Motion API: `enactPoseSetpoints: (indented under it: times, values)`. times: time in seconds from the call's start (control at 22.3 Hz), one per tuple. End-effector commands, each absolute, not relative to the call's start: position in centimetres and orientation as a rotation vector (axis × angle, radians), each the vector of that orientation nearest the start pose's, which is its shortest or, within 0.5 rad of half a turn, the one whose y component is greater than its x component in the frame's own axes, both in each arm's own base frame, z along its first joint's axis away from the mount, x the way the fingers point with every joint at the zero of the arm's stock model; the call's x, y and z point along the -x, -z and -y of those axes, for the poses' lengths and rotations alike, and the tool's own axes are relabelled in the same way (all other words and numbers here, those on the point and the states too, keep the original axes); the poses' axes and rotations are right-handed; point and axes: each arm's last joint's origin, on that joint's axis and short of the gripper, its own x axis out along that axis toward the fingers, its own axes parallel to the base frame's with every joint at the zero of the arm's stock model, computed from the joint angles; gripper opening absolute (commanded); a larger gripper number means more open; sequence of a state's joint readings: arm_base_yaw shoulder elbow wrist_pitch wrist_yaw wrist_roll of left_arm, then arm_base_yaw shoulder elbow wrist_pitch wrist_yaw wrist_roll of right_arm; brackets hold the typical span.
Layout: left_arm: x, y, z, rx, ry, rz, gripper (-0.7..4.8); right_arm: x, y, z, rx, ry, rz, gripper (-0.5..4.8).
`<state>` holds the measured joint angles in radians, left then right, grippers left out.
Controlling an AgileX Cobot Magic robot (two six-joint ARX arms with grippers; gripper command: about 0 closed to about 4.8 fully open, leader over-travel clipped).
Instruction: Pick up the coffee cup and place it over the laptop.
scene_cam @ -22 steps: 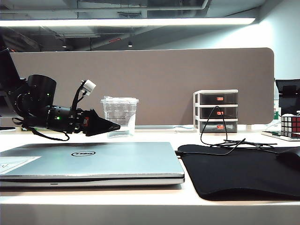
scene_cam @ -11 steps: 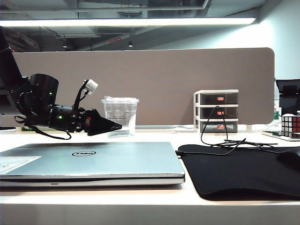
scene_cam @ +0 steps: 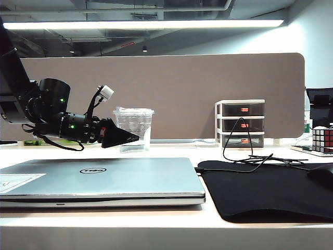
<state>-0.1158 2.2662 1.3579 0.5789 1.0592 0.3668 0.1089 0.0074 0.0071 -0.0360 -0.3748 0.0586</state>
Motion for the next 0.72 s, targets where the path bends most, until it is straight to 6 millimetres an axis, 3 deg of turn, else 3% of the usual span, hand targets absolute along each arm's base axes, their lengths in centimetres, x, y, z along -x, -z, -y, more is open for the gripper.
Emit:
enactPoseSetpoints:
  times: [0.04, 0.36, 0.72]
  values:
    - [-46.0, -12.9, 8.5, -0.186, 1.221, -0.065, 4.79, -9.4, -16.1, -2.1, -0.055, -0.484, -0.047, -0.08]
    - [-46.6, -12.8, 10.4, -0.188, 1.246, -0.090, 4.79, -9.4, -16.1, -2.1, -0.055, -0.485, -0.046, -0.08]
    - [-46.6, -12.7, 10.6, -0.206, 1.215, -0.094, 4.79, -9.4, -16.1, -2.1, -0.055, -0.485, -0.046, -0.09]
